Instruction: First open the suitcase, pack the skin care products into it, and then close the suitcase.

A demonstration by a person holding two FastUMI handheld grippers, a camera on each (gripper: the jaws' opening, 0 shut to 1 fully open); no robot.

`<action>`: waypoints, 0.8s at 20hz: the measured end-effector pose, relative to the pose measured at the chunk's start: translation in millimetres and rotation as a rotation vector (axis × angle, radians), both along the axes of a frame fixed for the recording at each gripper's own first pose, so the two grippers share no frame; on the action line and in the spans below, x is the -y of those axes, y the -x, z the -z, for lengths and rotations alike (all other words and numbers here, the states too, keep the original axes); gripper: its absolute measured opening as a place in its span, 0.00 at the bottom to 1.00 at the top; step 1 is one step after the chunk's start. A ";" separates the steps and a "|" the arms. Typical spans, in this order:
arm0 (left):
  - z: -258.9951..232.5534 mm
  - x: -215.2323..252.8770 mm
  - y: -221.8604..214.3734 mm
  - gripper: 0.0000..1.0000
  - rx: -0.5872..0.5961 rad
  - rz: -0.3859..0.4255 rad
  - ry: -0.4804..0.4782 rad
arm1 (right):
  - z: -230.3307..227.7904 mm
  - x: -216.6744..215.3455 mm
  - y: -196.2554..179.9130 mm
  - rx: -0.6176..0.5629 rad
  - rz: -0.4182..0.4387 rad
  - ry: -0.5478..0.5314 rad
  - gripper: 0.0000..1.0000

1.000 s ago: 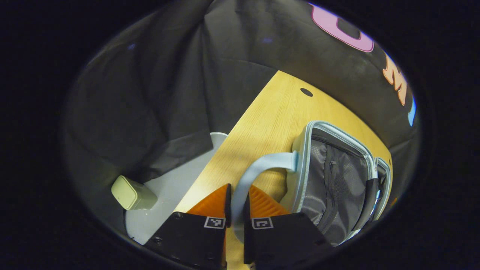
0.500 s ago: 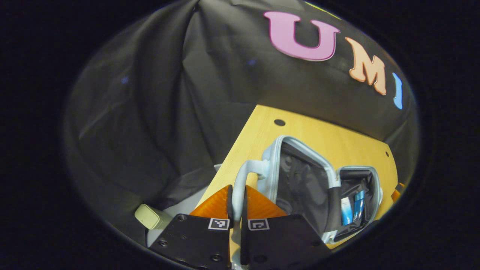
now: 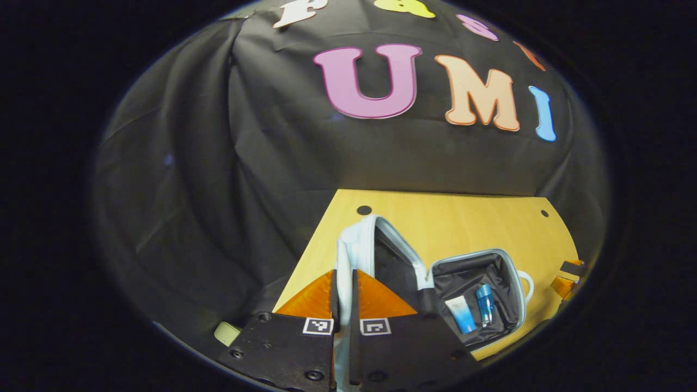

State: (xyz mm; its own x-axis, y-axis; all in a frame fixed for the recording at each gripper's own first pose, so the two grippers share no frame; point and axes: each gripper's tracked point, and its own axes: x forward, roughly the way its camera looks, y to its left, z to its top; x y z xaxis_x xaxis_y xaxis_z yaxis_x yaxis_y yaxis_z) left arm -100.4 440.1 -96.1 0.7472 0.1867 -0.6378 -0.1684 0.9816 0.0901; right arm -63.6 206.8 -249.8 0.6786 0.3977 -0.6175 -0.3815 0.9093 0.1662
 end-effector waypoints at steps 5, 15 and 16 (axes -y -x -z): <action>-24.2 71.2 -22.8 0.04 0.056 0.127 0.011 | -1.0 25.0 -3.0 -0.009 0.026 -0.021 0.96; -19.9 221.8 -52.8 0.06 0.075 0.354 0.207 | -4.7 68.8 -7.5 -0.018 0.090 -0.026 0.96; -17.0 235.7 -54.4 0.06 0.066 0.380 0.221 | -3.3 74.2 -6.8 -0.020 0.097 -0.023 0.96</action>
